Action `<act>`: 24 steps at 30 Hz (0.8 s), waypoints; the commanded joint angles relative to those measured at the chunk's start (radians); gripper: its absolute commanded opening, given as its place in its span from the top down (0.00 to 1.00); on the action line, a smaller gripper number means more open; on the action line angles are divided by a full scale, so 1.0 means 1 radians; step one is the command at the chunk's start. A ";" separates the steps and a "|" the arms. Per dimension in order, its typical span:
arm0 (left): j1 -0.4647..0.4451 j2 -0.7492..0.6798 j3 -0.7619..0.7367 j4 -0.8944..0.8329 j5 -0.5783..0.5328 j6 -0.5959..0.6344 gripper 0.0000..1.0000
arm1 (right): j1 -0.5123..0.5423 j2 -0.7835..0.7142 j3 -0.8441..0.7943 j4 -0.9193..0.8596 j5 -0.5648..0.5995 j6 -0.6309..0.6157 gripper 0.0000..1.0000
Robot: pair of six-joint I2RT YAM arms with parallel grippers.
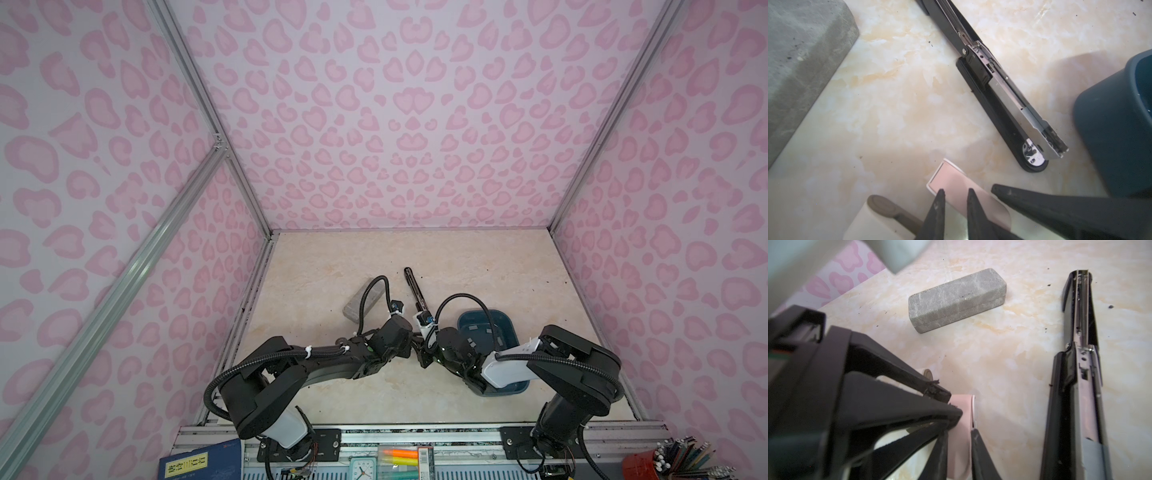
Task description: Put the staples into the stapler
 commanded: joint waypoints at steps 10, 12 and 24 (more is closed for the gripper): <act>-0.002 -0.023 -0.025 -0.044 -0.002 -0.011 0.79 | -0.001 0.024 -0.016 -0.011 0.024 0.008 0.82; -0.002 -0.019 -0.023 -0.046 -0.002 -0.011 0.80 | -0.001 0.024 -0.020 -0.008 0.022 0.010 0.82; -0.004 -0.019 -0.022 -0.047 -0.003 -0.011 0.80 | -0.001 0.030 -0.042 -0.003 0.036 0.030 0.82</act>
